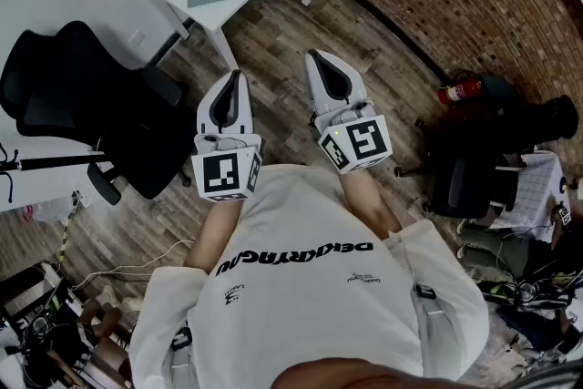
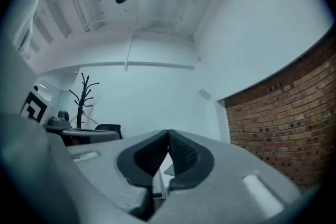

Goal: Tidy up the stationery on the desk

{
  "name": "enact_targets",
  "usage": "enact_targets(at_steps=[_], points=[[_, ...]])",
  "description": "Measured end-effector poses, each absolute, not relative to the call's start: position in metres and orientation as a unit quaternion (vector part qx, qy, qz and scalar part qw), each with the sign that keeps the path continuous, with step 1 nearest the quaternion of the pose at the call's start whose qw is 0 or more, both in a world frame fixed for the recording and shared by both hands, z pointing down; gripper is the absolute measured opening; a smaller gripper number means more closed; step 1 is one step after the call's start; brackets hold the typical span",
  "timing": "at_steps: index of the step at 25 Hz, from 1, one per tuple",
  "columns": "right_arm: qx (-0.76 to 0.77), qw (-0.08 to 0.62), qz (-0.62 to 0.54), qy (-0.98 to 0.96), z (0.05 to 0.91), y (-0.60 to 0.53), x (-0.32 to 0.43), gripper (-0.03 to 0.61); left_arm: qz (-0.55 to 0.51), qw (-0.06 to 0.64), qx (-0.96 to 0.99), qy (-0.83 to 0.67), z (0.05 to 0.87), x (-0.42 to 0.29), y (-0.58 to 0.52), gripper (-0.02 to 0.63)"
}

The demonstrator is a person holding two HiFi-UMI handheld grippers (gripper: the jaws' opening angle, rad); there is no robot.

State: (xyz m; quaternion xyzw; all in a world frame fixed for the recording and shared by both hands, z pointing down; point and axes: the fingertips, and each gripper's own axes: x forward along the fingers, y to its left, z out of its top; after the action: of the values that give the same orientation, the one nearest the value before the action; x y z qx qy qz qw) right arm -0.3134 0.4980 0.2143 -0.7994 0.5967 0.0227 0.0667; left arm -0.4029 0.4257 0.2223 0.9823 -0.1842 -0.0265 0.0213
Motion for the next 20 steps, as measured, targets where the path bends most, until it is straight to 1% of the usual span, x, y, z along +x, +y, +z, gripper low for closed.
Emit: enact_targets(at_steps=[6,16,20], points=[[-0.785,0.093,0.014,0.612,0.218,0.509,-0.3,-0.003,-0.024,0.016,0.981,-0.189,0.225,-0.389,0.44,-0.002],[-0.783,0.1,0.014,0.614,0.23,0.55,-0.288,0.0,-0.006,0.009,0.978,-0.208,0.236,-0.382,0.485,-0.002],[-0.788,0.099,0.003,0.607,0.243,0.554,-0.273,0.0,-0.001,0.004,0.979,-0.202,0.245,-0.373,0.496,-0.002]])
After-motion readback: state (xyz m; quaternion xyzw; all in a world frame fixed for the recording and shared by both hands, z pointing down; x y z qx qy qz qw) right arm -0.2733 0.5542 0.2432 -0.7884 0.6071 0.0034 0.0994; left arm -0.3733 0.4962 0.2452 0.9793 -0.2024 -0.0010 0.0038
